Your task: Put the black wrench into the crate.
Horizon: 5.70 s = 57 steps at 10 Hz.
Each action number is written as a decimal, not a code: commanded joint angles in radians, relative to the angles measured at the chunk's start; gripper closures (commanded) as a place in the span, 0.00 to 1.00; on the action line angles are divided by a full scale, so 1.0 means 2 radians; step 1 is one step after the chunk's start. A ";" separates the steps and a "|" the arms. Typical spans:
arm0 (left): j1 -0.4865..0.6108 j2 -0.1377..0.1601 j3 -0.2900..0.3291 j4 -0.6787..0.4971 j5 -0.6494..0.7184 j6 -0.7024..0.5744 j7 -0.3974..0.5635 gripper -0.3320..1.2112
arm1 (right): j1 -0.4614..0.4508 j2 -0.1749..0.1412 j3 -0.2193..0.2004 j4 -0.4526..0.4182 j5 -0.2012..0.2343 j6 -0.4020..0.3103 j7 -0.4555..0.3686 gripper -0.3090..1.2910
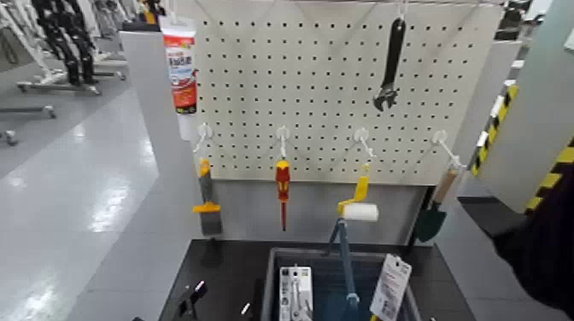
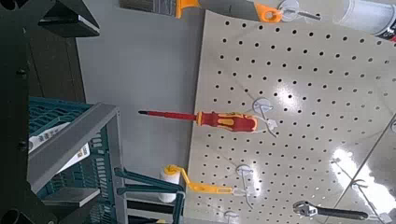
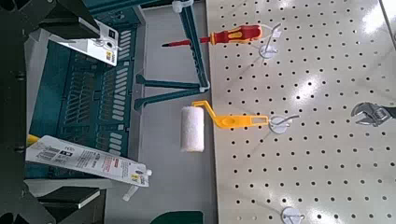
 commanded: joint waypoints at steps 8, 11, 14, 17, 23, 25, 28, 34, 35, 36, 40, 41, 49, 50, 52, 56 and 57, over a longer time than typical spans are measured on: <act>-0.001 0.000 -0.001 0.000 -0.002 0.001 0.000 0.28 | -0.016 -0.008 -0.030 -0.042 0.005 0.050 0.031 0.27; -0.001 -0.001 -0.001 0.000 -0.001 0.001 0.000 0.28 | -0.054 -0.012 -0.058 -0.066 -0.031 0.096 0.047 0.27; -0.002 -0.001 -0.002 0.001 -0.001 0.002 -0.001 0.28 | -0.110 -0.017 -0.080 -0.094 -0.056 0.178 0.087 0.27; -0.006 0.001 -0.006 0.001 -0.001 0.003 -0.001 0.28 | -0.183 -0.021 -0.086 -0.098 -0.069 0.218 0.109 0.28; -0.012 0.001 -0.011 0.005 0.001 0.003 -0.001 0.28 | -0.291 -0.038 -0.096 -0.101 -0.096 0.293 0.149 0.28; -0.014 0.002 -0.013 0.006 0.001 0.003 -0.002 0.28 | -0.325 -0.047 -0.095 -0.092 -0.102 0.319 0.164 0.28; -0.017 0.002 -0.015 0.008 0.001 0.004 -0.005 0.28 | -0.375 -0.055 -0.089 -0.067 -0.109 0.337 0.198 0.28; -0.021 0.004 -0.018 0.010 0.004 0.006 -0.008 0.28 | -0.458 -0.054 -0.080 -0.013 -0.120 0.353 0.258 0.28; -0.022 0.004 -0.018 0.010 0.004 0.006 -0.008 0.28 | -0.468 -0.056 -0.075 -0.005 -0.123 0.356 0.266 0.28; -0.022 0.004 -0.018 0.010 0.004 0.006 -0.009 0.28 | -0.479 -0.058 -0.070 0.008 -0.124 0.359 0.281 0.29; -0.024 0.005 -0.020 0.011 0.005 0.008 -0.012 0.28 | -0.514 -0.058 -0.053 0.046 -0.133 0.357 0.315 0.37; -0.025 0.005 -0.020 0.011 0.005 0.008 -0.012 0.28 | -0.522 -0.058 -0.047 0.053 -0.133 0.356 0.324 0.44; -0.024 0.006 -0.021 0.010 0.005 0.008 -0.012 0.28 | -0.528 -0.060 -0.040 0.049 -0.124 0.367 0.323 0.93; -0.024 0.006 -0.022 0.010 0.005 0.008 -0.012 0.28 | -0.528 -0.060 -0.041 0.049 -0.124 0.366 0.323 0.93; -0.024 0.006 -0.022 0.010 0.005 0.008 -0.012 0.28 | -0.528 -0.060 -0.041 0.047 -0.122 0.365 0.323 0.93; -0.024 0.006 -0.023 0.010 0.005 0.009 -0.012 0.28 | -0.531 -0.061 -0.045 0.029 -0.120 0.364 0.321 0.93; -0.024 0.006 -0.022 0.010 0.005 0.010 -0.012 0.28 | -0.532 -0.063 -0.046 0.012 -0.120 0.365 0.318 0.93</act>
